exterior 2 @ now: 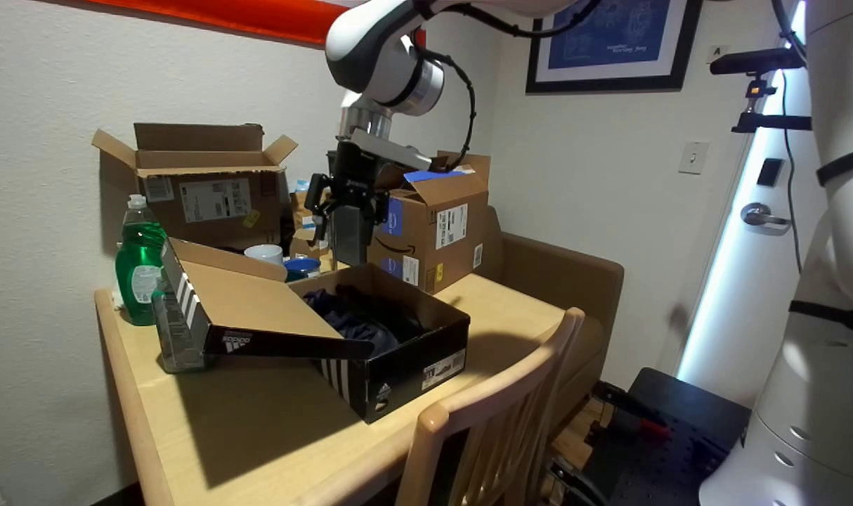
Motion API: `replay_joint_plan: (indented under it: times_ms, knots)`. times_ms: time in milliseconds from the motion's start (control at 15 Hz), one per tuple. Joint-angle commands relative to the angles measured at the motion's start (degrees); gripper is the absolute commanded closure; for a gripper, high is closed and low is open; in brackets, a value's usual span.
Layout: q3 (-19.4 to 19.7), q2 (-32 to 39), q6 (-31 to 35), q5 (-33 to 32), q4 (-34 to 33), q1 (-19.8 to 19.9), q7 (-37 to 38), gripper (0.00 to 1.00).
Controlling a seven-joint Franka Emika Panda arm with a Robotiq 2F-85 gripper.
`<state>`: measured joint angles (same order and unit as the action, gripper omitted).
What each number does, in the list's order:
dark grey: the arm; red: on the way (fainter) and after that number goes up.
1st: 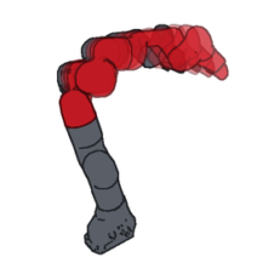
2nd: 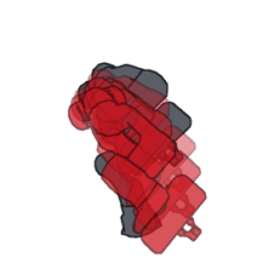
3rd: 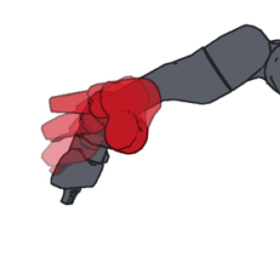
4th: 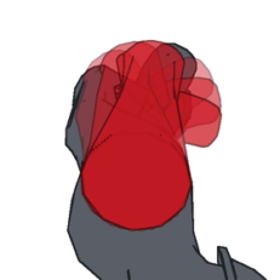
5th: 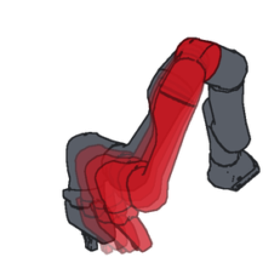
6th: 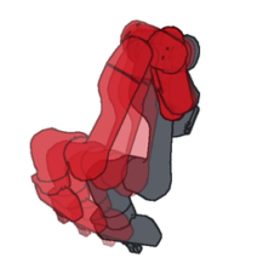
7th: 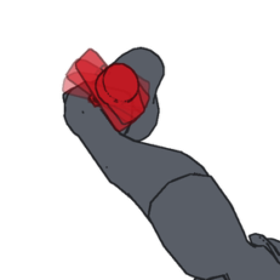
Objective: Open the shoe box and put the right shoe on the table
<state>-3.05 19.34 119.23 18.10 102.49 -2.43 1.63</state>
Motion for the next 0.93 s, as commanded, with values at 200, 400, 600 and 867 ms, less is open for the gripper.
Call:
replay_joint_plan:
  times_ms: [200,400,600,867]
  knots:
    - [-0.3,7.32,4.07,1.24,-1.11,0.51,4.02,0.0]
    - [-0.43,10.82,5.26,0.97,-2.26,0.38,4.42,0.0]
    - [-0.17,13.39,6.68,0.67,-3.95,0.35,5.66,0.0]
    - [0.1,14.44,10.69,1.06,-6.18,0.85,7.88,0.0]
